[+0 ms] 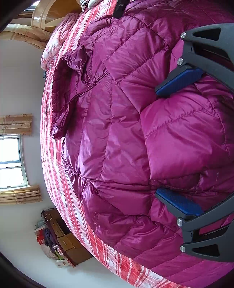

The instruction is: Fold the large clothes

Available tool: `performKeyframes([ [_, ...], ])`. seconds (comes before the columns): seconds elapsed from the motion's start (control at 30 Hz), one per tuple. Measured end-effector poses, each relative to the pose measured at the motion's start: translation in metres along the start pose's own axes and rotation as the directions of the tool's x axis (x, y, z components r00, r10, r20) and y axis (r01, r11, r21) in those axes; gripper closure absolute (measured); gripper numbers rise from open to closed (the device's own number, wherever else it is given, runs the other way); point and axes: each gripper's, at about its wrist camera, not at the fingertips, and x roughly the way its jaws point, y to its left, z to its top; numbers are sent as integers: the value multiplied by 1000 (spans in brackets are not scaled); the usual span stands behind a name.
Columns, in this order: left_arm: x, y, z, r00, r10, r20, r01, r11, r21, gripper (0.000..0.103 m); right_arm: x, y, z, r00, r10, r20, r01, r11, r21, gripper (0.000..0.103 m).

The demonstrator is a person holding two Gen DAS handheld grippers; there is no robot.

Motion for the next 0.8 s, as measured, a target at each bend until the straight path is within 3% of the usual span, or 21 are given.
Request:
performKeyframes([
  [0.13, 0, 1, 0, 1000, -2, -2, 2, 1000, -1, 1, 10, 13, -14, 1000, -22, -18, 21, 998, -61, 38],
  [0.37, 0, 1, 0, 1000, -2, -2, 2, 1000, -2, 1, 8, 13, -18, 999, -46, -24, 45, 998, -46, 38],
  [0.63, 0, 1, 0, 1000, -3, -2, 3, 1000, -2, 1, -18, 55, -24, 997, 73, 12, -72, 993, -94, 38],
  [0.8, 0, 1, 0, 1000, -3, -2, 3, 1000, -2, 1, 1, 66, -40, 998, 60, 1, -59, 993, -101, 36],
])
